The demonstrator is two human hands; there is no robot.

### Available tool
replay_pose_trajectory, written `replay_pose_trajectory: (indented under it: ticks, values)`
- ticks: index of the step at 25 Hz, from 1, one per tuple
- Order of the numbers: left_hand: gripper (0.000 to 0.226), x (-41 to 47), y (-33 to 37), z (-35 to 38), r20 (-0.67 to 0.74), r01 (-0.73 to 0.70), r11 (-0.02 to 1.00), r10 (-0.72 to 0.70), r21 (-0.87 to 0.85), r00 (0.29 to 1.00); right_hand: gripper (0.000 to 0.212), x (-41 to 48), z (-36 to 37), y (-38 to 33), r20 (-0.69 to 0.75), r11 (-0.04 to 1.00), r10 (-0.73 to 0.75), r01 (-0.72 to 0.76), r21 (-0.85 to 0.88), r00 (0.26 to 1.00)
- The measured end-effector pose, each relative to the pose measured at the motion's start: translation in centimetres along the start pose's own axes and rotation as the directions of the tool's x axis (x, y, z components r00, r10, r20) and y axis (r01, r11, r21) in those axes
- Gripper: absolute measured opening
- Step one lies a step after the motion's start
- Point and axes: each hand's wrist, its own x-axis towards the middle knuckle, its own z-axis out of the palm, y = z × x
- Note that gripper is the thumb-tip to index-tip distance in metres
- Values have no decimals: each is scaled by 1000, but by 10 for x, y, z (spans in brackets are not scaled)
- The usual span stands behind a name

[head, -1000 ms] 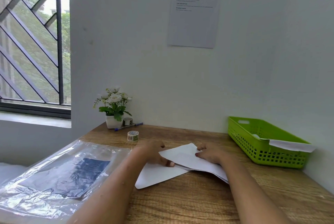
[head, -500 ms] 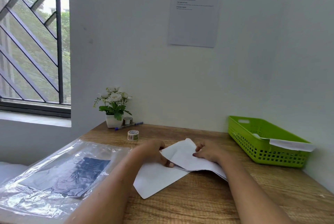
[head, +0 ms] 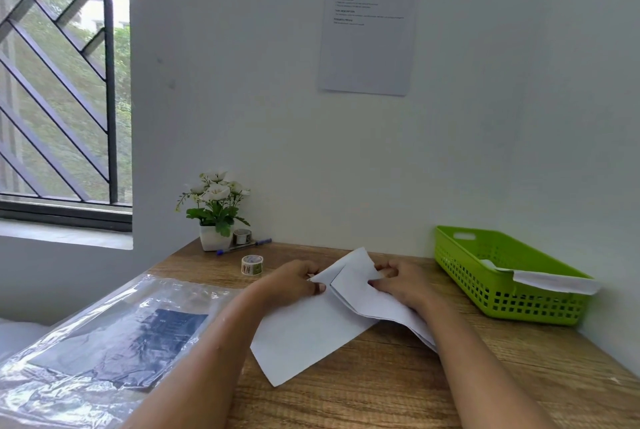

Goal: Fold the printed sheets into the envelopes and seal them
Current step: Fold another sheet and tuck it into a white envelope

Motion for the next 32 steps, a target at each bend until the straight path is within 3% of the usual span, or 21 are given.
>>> replay_pose_trajectory:
  ticks: [4,8,22,32]
  values:
    - [17,3,-3,1,-6,9,999,-9,-50,1000,33,-1,1,-5,-39,997,-77,78,16,996]
    - [15,4,-4,-1,3,3,997,-3,-83,1000,25,1,0,-4,-62,998,-61,63,31,996]
    - [19,-1,-4,-6,62,-18,990,27,-142,998,28,1,-3,-6,-29,995,-7,10,104,1000]
    - [16,-4,-5,-7,50,-78,997,78,-12,996,31,0,-5,-5,131,997,41,-50,63,991]
